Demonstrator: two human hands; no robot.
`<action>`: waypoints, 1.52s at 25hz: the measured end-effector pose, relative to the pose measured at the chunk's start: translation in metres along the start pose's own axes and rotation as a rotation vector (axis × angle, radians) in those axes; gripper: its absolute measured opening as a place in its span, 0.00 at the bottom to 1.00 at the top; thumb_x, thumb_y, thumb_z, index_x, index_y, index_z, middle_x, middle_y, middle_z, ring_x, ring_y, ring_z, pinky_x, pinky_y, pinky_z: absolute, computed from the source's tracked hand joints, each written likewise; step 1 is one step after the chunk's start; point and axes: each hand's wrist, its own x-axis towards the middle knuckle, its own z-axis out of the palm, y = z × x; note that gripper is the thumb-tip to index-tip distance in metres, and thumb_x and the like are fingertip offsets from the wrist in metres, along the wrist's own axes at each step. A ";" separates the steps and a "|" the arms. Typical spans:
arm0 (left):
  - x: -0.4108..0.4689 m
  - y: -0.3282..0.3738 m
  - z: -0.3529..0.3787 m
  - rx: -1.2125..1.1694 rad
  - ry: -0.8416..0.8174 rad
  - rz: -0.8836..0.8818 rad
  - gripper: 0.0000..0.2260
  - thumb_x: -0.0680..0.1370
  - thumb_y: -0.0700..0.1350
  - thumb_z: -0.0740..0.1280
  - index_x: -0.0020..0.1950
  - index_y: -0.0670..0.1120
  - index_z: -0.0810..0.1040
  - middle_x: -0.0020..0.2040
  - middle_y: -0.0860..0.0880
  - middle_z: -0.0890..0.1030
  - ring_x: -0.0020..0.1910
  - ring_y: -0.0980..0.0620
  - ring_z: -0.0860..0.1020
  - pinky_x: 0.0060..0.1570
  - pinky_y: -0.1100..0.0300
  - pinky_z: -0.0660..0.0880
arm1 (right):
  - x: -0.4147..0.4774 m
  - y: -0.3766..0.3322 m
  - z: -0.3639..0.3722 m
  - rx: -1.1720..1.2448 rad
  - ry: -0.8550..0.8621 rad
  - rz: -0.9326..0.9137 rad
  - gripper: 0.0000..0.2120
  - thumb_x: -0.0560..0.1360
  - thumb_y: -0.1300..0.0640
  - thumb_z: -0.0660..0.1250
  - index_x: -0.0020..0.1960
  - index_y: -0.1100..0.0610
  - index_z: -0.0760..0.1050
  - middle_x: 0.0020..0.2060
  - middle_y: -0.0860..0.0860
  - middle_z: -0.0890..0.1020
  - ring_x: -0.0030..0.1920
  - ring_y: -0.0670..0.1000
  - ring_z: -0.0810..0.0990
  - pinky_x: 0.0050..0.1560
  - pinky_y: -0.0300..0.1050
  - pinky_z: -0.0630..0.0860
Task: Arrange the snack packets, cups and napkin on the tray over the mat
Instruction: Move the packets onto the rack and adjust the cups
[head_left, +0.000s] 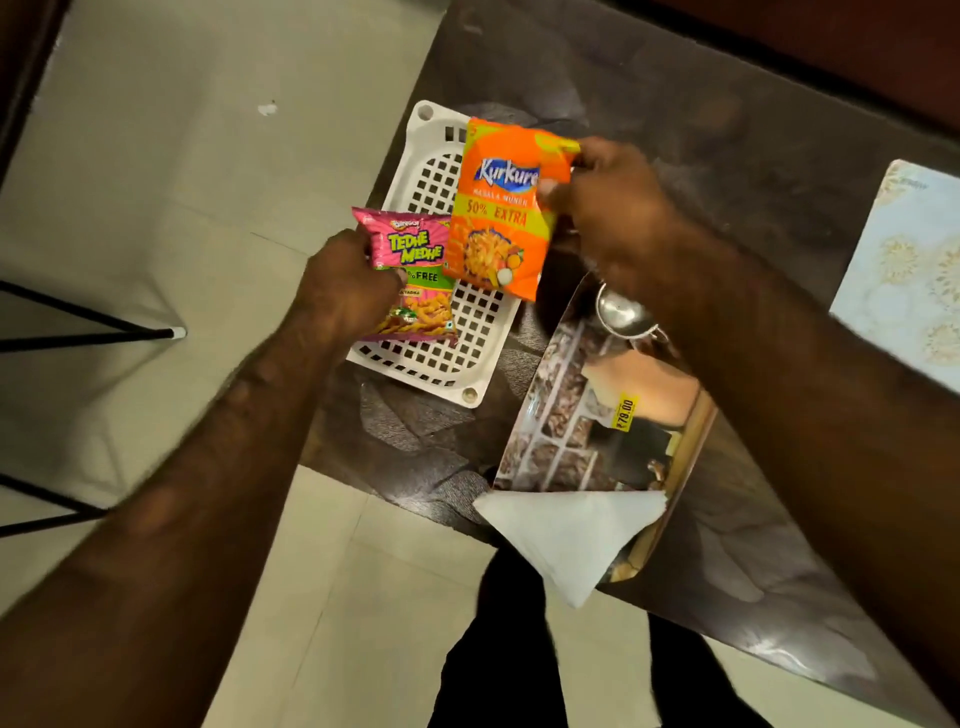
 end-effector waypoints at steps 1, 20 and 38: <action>0.000 0.000 0.001 0.025 0.007 -0.004 0.14 0.77 0.44 0.69 0.62 0.43 0.79 0.60 0.43 0.83 0.58 0.41 0.81 0.57 0.55 0.76 | 0.008 -0.002 0.001 -0.030 0.020 -0.004 0.12 0.79 0.69 0.65 0.60 0.59 0.77 0.55 0.58 0.85 0.55 0.56 0.86 0.55 0.54 0.83; -0.089 0.096 0.145 0.290 0.045 0.496 0.36 0.68 0.56 0.75 0.69 0.42 0.66 0.63 0.41 0.72 0.59 0.38 0.77 0.51 0.46 0.77 | -0.061 0.087 -0.174 -0.883 -0.081 -0.326 0.30 0.67 0.58 0.79 0.68 0.55 0.78 0.62 0.55 0.83 0.61 0.52 0.79 0.60 0.42 0.70; -0.046 0.109 0.120 0.309 -0.269 0.780 0.33 0.69 0.35 0.75 0.73 0.43 0.71 0.68 0.43 0.74 0.67 0.41 0.73 0.66 0.49 0.70 | -0.071 0.139 -0.132 -0.375 0.461 0.070 0.31 0.67 0.37 0.76 0.61 0.48 0.66 0.46 0.42 0.80 0.47 0.48 0.82 0.49 0.48 0.79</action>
